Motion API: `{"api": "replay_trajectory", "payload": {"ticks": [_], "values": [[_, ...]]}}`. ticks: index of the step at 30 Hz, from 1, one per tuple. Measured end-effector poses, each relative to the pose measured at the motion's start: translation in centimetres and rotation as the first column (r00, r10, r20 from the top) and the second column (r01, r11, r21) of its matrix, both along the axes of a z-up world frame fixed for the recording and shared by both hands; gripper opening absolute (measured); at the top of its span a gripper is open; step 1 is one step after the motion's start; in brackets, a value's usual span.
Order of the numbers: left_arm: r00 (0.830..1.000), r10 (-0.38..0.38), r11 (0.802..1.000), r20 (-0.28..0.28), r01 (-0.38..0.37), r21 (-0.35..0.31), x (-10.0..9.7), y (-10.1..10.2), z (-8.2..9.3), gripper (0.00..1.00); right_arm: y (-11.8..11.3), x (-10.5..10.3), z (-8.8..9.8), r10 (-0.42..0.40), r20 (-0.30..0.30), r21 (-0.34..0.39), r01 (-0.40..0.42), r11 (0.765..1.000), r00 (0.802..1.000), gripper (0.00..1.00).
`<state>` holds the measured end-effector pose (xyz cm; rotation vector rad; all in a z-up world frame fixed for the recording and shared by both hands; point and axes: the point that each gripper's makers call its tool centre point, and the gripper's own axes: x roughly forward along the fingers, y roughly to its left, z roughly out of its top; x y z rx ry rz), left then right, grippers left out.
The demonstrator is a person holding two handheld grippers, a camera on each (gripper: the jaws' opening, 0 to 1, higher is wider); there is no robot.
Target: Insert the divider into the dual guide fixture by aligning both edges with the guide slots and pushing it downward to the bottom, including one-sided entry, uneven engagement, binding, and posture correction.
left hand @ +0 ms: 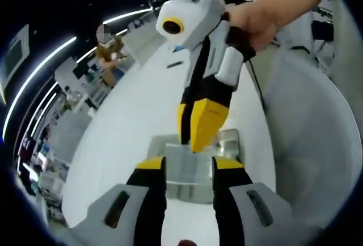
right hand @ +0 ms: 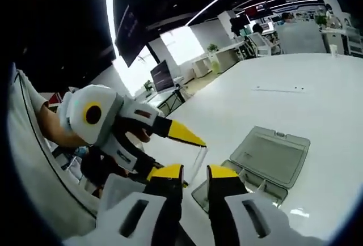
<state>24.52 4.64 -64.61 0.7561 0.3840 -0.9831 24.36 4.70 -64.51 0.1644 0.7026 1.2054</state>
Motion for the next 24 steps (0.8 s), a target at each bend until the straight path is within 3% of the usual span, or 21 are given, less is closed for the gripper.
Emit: {"api": "replay_trajectory", "payload": {"ticks": [24], "values": [[0.997,-0.023,0.998,0.079,0.019,0.055,-0.04,-0.6,0.4,0.28,0.36,0.03,-0.57,0.012,-0.058,-0.016,-0.013,1.0,0.998,0.0]]}}
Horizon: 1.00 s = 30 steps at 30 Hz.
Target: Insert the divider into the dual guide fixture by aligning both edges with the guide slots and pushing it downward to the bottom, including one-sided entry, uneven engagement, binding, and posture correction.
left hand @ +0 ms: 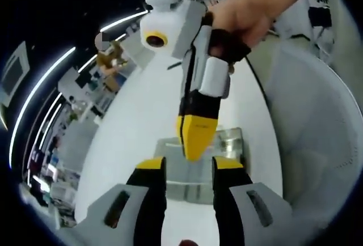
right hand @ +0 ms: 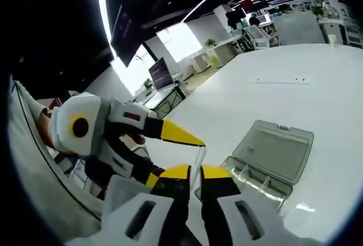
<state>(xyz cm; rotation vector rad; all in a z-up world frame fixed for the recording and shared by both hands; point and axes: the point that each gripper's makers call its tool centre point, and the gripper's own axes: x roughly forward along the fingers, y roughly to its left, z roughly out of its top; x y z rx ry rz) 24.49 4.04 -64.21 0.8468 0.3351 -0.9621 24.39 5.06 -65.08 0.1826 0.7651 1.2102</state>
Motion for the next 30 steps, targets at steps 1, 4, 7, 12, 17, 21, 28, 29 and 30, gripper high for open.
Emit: {"api": "replay_trajectory", "payload": {"ticks": [1,4,7,12,17,21,28,29,30], "values": [[1.0,0.0,1.0,0.004,0.0,0.003,0.04,0.0,0.03,0.28,0.0,-0.07,-0.02,0.0,-0.005,-0.002,0.0,1.0,1.0,0.0],[1.0,0.0,1.0,0.013,0.0,0.012,0.12,0.02,0.04,0.28,0.03,-0.04,-0.1,-0.002,-0.01,-0.002,0.002,1.0,1.0,0.0],[1.0,-0.002,1.0,0.017,0.002,0.014,0.12,0.02,0.04,0.28,0.09,-0.06,-0.08,-0.005,-0.019,0.002,0.005,1.0,1.0,0.0],[1.0,-0.007,1.0,0.025,0.006,0.022,0.15,-0.03,0.02,0.29,0.07,-0.03,-0.2,-0.006,-0.03,0.002,0.006,1.0,1.0,0.0],[0.999,-0.013,1.0,0.031,0.013,0.017,0.12,-0.06,-0.05,0.29,-0.02,-0.07,-0.27,0.001,-0.039,0.013,0.0,1.0,0.999,0.0],[0.999,-0.015,1.0,0.04,0.015,0.017,0.15,-0.09,0.03,0.29,-0.08,0.01,-0.12,-0.016,-0.068,0.029,0.018,0.999,0.998,0.0],[0.998,-0.015,1.0,0.06,0.014,0.027,0.4,-0.07,0.2,0.3,-0.02,0.18,-0.02,-0.038,-0.107,0.05,0.044,0.998,0.994,0.0],[0.998,-0.01,1.0,0.065,0.008,0.026,0.47,-0.04,0.3,0.3,-0.01,0.3,0.08,-0.048,-0.124,0.065,0.056,0.996,0.991,0.0],[0.998,-0.009,1.0,0.066,0.007,0.026,0.48,-0.05,0.34,0.3,-0.05,0.33,0.09,-0.048,-0.126,0.068,0.057,0.996,0.991,0.0]]}}
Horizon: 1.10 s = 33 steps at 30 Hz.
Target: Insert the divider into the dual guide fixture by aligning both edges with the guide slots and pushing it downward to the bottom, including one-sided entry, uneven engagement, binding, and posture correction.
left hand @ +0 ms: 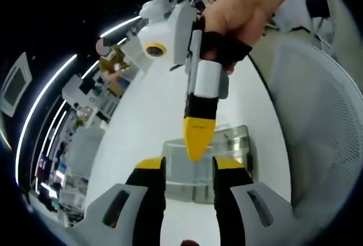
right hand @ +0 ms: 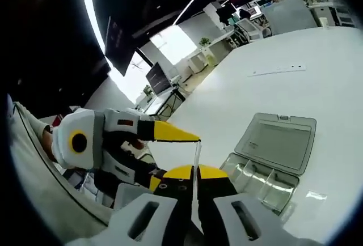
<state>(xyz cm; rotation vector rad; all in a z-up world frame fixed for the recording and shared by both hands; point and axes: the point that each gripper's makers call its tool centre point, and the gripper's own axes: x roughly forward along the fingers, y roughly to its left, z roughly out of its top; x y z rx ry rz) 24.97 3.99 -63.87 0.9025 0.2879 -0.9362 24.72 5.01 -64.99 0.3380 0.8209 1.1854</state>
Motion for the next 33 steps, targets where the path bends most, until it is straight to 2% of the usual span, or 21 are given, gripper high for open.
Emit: {"api": "replay_trajectory", "payload": {"ticks": [9,13,18,24,27,29,31,33], "values": [[1.0,-0.01,1.0,0.007,0.01,-0.001,0.0,0.0,0.4,0.29,0.0,0.0,0.2,-0.015,-0.026,0.013,0.015,1.0,1.0,0.0],[1.0,-0.003,1.0,0.008,0.003,-0.014,0.1,0.0,0.6,0.33,-0.2,0.0,0.2,-0.018,-0.016,0.012,0.018,1.0,1.0,0.0],[0.999,0.016,0.998,-0.028,-0.018,-0.056,0.3,0.3,0.9,0.4,-0.3,-0.2,0.2,-0.002,0.013,0.007,0.002,1.0,1.0,0.0],[0.994,0.029,0.991,-0.107,-0.042,-0.124,0.4,1.0,1.4,0.42,-0.8,-0.3,0.1,0.015,0.045,-0.009,-0.015,1.0,0.999,0.0],[0.983,0.018,0.984,-0.185,-0.05,-0.172,0.1,1.0,1.4,0.41,-0.9,-0.5,0.1,0.034,0.073,-0.021,-0.033,0.999,0.997,0.0],[0.982,0.019,0.985,-0.186,-0.051,-0.166,0.3,1.3,1.6,0.4,-1.0,-0.7,0.0,0.049,0.087,-0.03,-0.046,0.998,0.995,0.0],[0.967,0.012,0.976,-0.253,-0.067,-0.208,-0.1,1.0,1.5,0.39,-1.1,-1.0,0.0,0.067,0.107,-0.036,-0.063,0.997,0.992,0.0],[0.967,0.007,0.975,-0.255,-0.063,-0.211,0.0,1.1,1.7,0.38,-1.2,-1.3,-0.1,0.097,0.143,-0.048,-0.091,0.995,0.985,0.0]]}}
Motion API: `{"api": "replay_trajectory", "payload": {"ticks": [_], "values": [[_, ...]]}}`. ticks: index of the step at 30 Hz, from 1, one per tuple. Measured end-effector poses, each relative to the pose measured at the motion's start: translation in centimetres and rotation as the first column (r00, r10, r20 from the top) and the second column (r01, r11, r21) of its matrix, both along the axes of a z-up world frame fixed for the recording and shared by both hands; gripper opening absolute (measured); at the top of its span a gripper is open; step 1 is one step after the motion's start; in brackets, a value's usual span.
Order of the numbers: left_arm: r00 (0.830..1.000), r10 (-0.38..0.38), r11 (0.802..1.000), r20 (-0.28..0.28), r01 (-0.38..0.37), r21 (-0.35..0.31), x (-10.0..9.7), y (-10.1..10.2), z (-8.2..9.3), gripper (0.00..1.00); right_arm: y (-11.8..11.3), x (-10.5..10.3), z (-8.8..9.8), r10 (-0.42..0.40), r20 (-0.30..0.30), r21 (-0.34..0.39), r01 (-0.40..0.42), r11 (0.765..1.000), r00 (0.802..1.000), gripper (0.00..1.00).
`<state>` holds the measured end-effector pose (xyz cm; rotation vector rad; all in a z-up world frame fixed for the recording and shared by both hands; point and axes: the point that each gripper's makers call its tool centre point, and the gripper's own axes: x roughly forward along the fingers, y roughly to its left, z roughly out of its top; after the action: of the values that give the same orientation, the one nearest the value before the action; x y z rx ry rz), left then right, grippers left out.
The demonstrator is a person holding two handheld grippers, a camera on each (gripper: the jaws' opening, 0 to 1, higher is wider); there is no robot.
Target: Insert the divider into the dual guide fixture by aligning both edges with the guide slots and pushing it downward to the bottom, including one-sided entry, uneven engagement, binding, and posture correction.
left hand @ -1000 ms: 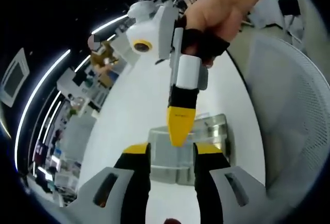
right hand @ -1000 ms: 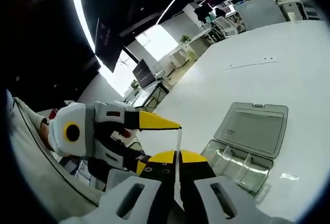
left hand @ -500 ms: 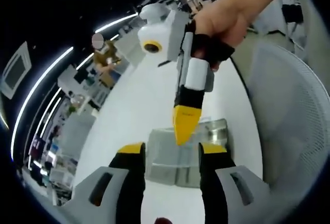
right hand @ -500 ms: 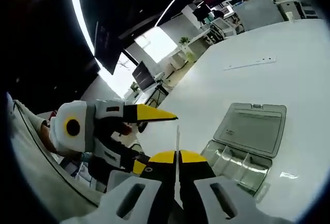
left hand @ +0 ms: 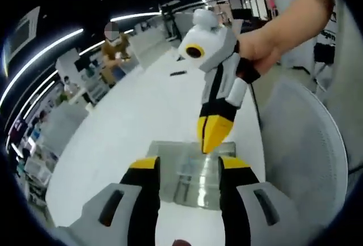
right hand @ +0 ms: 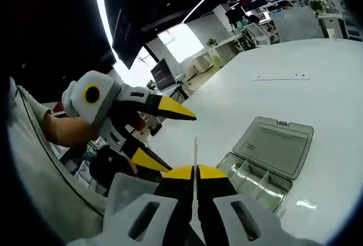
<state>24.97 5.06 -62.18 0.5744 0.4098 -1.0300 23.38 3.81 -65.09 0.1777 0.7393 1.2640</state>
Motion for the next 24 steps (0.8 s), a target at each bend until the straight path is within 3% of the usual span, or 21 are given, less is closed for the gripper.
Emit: {"api": "replay_trajectory", "payload": {"ticks": [10,17,22,24], "values": [[0.995,-0.071,0.997,-0.075,0.073,0.024,-1.3,-0.2,-0.7,0.24,0.0,-1.2,-0.3,0.106,0.129,-0.043,-0.101,0.994,0.986,0.0],[0.983,-0.111,0.993,-0.143,0.117,0.031,-2.3,-0.6,-1.2,0.15,0.1,-1.9,-0.3,0.173,0.204,-0.065,-0.163,0.984,0.963,0.0],[0.979,-0.124,0.99,-0.16,0.133,0.042,-2.6,-0.8,-1.4,0.11,0.1,-2.2,-0.5,0.21,0.242,-0.087,-0.194,0.977,0.947,0.0],[0.975,-0.133,0.989,-0.179,0.143,0.045,-2.8,-0.9,-1.5,0.1,0.0,-2.3,-0.8,0.241,0.274,-0.114,-0.218,0.969,0.931,0.0]]}}
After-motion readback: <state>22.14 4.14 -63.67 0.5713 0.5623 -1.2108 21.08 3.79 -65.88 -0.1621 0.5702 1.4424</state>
